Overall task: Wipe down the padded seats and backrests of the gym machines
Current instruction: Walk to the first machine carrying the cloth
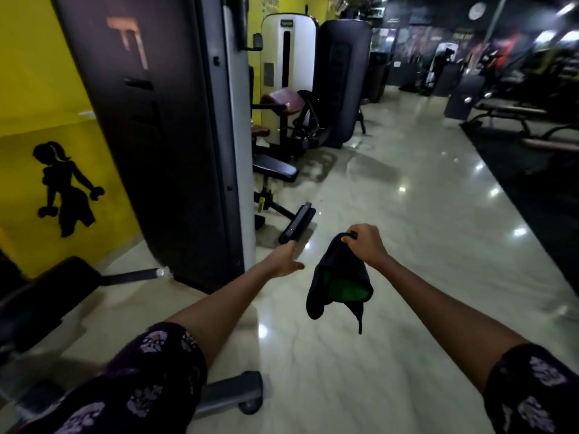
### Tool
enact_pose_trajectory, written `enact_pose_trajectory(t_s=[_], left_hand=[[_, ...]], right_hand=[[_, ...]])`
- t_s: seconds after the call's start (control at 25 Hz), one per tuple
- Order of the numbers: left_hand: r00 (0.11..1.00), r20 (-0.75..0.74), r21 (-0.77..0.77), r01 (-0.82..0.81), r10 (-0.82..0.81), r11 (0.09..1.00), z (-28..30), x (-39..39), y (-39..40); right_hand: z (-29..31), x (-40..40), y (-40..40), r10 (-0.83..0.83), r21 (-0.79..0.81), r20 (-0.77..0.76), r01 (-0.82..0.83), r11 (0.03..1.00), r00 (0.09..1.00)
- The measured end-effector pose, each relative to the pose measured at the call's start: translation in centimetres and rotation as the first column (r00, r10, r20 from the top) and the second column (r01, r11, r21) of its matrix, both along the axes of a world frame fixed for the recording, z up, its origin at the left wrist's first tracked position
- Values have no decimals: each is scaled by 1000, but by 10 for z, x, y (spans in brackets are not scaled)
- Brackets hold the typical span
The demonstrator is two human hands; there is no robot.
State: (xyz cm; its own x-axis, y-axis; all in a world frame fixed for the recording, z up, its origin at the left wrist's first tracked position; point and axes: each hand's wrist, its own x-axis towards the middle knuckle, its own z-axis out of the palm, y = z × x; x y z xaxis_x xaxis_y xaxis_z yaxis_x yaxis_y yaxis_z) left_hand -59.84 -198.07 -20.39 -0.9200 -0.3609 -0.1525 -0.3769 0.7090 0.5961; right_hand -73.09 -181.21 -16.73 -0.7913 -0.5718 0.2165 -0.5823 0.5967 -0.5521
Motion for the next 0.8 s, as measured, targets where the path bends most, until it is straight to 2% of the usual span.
enact_pose_trajectory(t_s=[0.36,0.6,0.8], left_hand=[[1000,-6,8,26,-26,1000,30,-223,-72],[1000,-4,-11,19,-19,1000,14,-371,-121],[998,-49,0,-50,50,999,26,-502,-166]], right_hand=[[24,-212,-68,-88,-60,35,90,994,995],[17,-366,-117,-53,-62,35,56,997,998],[24,-506,-153,-21,-38,38,22,999,999]])
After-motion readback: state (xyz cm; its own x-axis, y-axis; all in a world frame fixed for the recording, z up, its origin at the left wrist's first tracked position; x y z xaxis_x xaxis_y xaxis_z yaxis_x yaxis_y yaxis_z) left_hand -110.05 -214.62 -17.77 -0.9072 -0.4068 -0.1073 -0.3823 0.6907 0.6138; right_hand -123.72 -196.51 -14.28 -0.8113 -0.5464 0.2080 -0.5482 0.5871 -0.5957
